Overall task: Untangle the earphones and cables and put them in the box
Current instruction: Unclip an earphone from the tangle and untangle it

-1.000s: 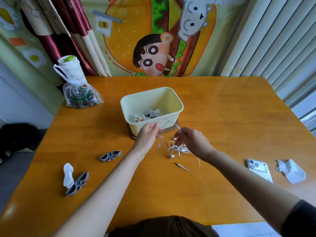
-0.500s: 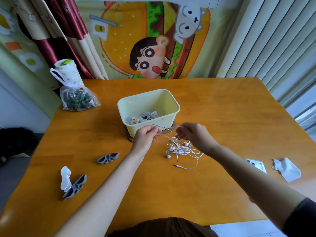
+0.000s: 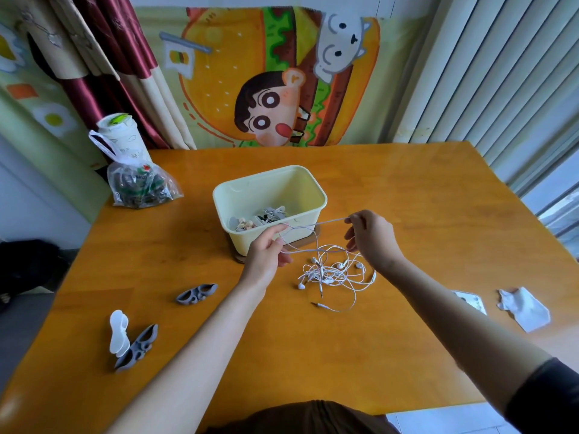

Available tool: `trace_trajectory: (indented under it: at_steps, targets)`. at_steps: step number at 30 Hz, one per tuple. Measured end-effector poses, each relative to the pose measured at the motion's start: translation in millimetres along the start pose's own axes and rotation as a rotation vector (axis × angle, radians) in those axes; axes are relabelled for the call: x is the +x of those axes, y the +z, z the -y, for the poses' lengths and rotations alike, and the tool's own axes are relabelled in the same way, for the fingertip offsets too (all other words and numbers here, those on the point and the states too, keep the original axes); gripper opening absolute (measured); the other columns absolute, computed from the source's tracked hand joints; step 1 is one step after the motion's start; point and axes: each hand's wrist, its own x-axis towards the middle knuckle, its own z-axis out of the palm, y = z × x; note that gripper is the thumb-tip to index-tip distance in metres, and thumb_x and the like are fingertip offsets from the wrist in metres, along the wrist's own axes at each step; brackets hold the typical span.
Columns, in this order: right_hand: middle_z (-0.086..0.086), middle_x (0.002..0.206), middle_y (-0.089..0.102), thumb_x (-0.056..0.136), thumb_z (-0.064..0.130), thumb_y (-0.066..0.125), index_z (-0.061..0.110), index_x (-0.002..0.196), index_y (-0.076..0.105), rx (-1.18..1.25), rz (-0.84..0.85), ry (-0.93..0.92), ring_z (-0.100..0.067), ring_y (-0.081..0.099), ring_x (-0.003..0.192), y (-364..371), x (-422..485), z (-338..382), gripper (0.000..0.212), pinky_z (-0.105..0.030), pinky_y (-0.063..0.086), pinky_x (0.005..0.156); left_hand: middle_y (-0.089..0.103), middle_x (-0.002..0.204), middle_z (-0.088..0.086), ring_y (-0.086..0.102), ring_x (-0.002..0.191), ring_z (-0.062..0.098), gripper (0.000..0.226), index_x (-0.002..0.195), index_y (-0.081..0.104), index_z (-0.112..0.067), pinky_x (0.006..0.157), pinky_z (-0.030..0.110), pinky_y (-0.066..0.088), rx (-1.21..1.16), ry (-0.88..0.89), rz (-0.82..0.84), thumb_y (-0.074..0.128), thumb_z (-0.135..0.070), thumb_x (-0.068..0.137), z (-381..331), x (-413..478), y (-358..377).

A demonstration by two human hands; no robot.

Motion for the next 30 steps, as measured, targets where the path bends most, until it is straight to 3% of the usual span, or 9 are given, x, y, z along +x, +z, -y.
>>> trace_trajectory:
  at_steps: [4, 8, 12, 15, 17, 20, 24, 27, 30]
  targets:
    - [-0.004, 0.086, 0.065, 0.097, 0.011, 0.040, 0.005, 0.101, 0.061, -0.225, 0.047, -0.033, -0.022, 0.064, 0.075, 3, -1, -6, 0.022, -0.038, 0.054, 0.075, 0.053, 0.073, 0.002, 0.059, 0.060, 0.012, 0.038, 0.110, 0.061, -0.027, 0.060, 0.019, 0.049, -0.025, 0.031, -0.021, 0.034, -0.002, 0.100, -8, -2, 3]
    - [-0.009, 0.120, 0.058, 0.090, 0.005, 0.055, 0.008, 0.119, 0.059, -0.331, 0.165, -0.228, -0.023, 0.056, 0.108, 11, -12, -1, 0.029, -0.023, 0.039, 0.089, 0.055, 0.070, 0.005, 0.062, 0.058, 0.010, 0.037, 0.107, 0.064, -0.024, 0.060, 0.019, 0.050, -0.008, 0.061, 0.006, 0.034, -0.003, 0.101, -14, -3, 5]
    - [-0.006, 0.111, 0.062, 0.090, 0.007, 0.058, 0.007, 0.115, 0.062, -0.193, 0.192, -0.335, -0.019, 0.061, 0.096, 21, -20, 17, 0.026, -0.023, 0.046, 0.085, 0.058, 0.064, -0.003, 0.063, 0.063, 0.014, 0.040, 0.094, 0.066, -0.028, 0.064, 0.020, 0.050, 0.021, 0.091, 0.082, 0.035, -0.005, 0.101, -18, -6, 8]
    - [0.000, 0.080, 0.066, 0.089, 0.008, 0.060, 0.005, 0.100, 0.067, -0.152, 0.243, -0.303, -0.008, 0.060, 0.067, 22, -20, 22, 0.014, -0.010, 0.042, 0.064, 0.062, 0.063, -0.012, 0.063, 0.061, 0.011, 0.038, 0.092, 0.066, -0.024, 0.065, 0.019, 0.049, 0.030, 0.102, 0.105, 0.034, -0.005, 0.101, -19, -8, 9]
    - [0.000, 0.069, 0.064, 0.088, 0.008, 0.061, 0.005, 0.093, 0.068, -0.142, 0.256, -0.286, 0.001, 0.056, 0.053, 22, -20, 22, 0.010, -0.008, 0.040, 0.057, 0.060, 0.066, -0.007, 0.061, 0.061, 0.007, 0.036, 0.101, 0.065, -0.023, 0.066, 0.021, 0.048, 0.026, 0.101, 0.080, 0.035, -0.004, 0.101, -17, -8, 7]
    - [0.002, 0.070, 0.065, 0.089, 0.010, 0.060, 0.008, 0.094, 0.067, -0.164, 0.270, -0.264, 0.003, 0.055, 0.050, 21, -19, 19, 0.009, -0.007, 0.042, 0.054, 0.059, 0.087, 0.002, 0.060, 0.078, 0.011, 0.032, 0.122, 0.058, -0.022, 0.071, 0.022, 0.048, 0.052, 0.054, 0.040, 0.040, -0.007, 0.101, -13, -5, 3]
    - [0.006, 0.071, 0.064, 0.087, 0.008, 0.063, 0.008, 0.096, 0.065, -0.151, 0.287, -0.258, 0.006, 0.057, 0.050, 20, -18, 20, 0.009, -0.009, 0.047, 0.058, 0.050, 0.120, 0.002, 0.048, 0.112, 0.014, 0.029, 0.126, 0.056, -0.024, 0.088, 0.024, 0.037, 0.192, -0.014, 0.002, 0.051, -0.019, 0.097, -8, -1, 1]
    - [-0.004, 0.074, 0.070, 0.082, 0.002, 0.066, 0.007, 0.094, 0.065, -0.129, 0.336, -0.259, -0.003, 0.060, 0.051, 21, -21, 24, 0.013, -0.013, 0.049, 0.057, 0.062, 0.106, -0.008, 0.055, 0.103, 0.004, 0.018, 0.111, 0.064, -0.025, 0.083, 0.015, 0.041, 0.088, 0.014, 0.063, 0.056, -0.024, 0.095, -13, -4, 4]
    - [0.001, 0.066, 0.067, 0.078, -0.002, 0.067, 0.004, 0.091, 0.064, -0.133, 0.373, -0.281, 0.002, 0.058, 0.048, 23, -24, 25, 0.015, -0.011, 0.047, 0.054, 0.067, 0.087, -0.013, 0.059, 0.080, -0.004, 0.010, 0.098, 0.068, -0.023, 0.073, 0.010, 0.044, 0.006, 0.025, 0.122, 0.059, -0.022, 0.093, -17, -7, 8]
